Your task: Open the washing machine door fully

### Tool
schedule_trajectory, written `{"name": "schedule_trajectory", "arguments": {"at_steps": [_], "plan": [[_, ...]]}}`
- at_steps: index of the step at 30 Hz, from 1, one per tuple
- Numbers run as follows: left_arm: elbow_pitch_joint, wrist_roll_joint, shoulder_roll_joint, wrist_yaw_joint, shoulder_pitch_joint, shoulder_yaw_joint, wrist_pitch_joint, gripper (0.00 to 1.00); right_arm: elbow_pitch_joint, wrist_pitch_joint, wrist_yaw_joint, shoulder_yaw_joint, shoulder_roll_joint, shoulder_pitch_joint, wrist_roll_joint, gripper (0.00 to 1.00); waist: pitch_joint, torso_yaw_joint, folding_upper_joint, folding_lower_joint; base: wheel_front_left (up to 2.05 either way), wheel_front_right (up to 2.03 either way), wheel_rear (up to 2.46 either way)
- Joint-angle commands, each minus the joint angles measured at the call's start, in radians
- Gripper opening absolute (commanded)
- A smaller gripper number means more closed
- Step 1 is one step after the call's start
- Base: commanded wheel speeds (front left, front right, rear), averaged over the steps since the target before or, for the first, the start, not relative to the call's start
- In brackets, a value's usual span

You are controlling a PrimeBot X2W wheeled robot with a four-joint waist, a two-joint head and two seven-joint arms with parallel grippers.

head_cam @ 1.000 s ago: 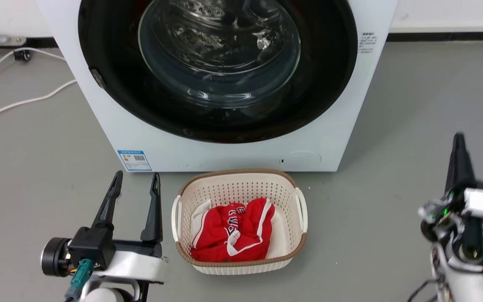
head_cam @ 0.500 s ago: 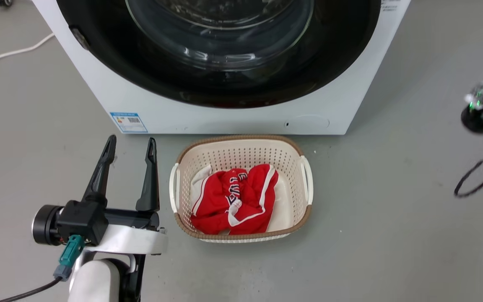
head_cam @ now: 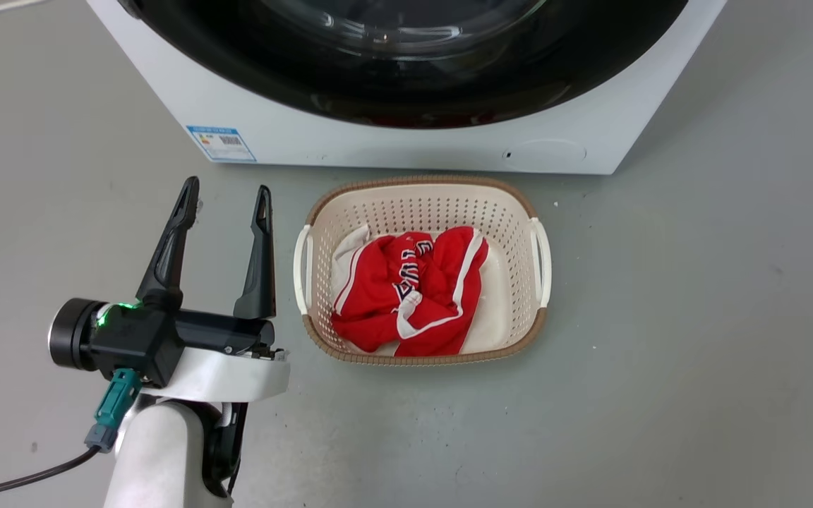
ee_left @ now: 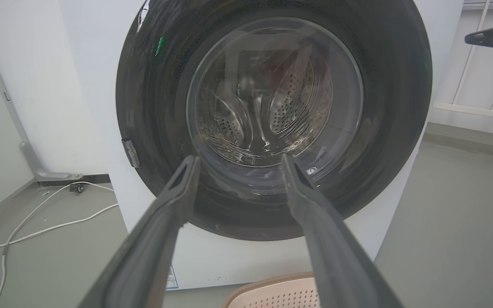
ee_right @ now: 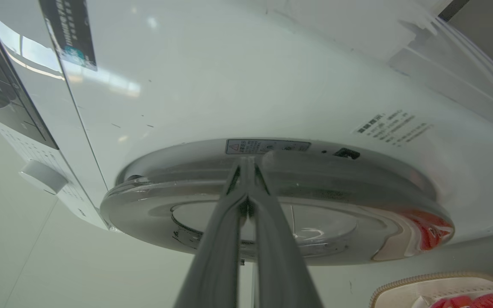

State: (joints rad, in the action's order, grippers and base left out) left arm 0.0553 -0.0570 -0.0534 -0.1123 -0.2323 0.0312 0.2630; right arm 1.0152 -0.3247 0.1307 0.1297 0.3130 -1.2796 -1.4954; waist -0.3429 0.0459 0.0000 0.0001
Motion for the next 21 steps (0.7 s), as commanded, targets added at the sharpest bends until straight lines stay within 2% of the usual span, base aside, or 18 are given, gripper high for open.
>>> {"name": "schedule_trajectory", "arguments": {"at_steps": [1,10,16,21], "plan": [[0.011,0.0,0.0,-0.003,-0.024,0.008,0.002,1.0,0.062,-0.043,0.0,0.026,-0.001,-0.075,0.026,0.0,-0.04,0.015,0.0,-0.0001,0.0,0.0,0.0],[0.028,0.0,0.001,-0.007,-0.05,0.009,0.002,1.0,0.163,-0.086,0.0,0.067,-0.002,-0.2,0.079,0.0,-0.101,0.025,0.0,-0.0001,0.0,0.0,0.0],[0.026,0.004,0.002,-0.007,-0.062,0.01,0.002,1.0,0.19,-0.1,0.0,0.074,-0.013,-0.236,0.091,0.0,-0.121,0.026,0.0,-0.0001,0.0,0.0,0.0],[0.021,0.003,0.002,-0.009,-0.064,0.015,0.002,1.0,0.172,-0.178,0.001,0.077,-0.044,-0.238,0.071,0.0,-0.126,0.028,0.0,-0.0001,0.0,0.0,0.0]]}}
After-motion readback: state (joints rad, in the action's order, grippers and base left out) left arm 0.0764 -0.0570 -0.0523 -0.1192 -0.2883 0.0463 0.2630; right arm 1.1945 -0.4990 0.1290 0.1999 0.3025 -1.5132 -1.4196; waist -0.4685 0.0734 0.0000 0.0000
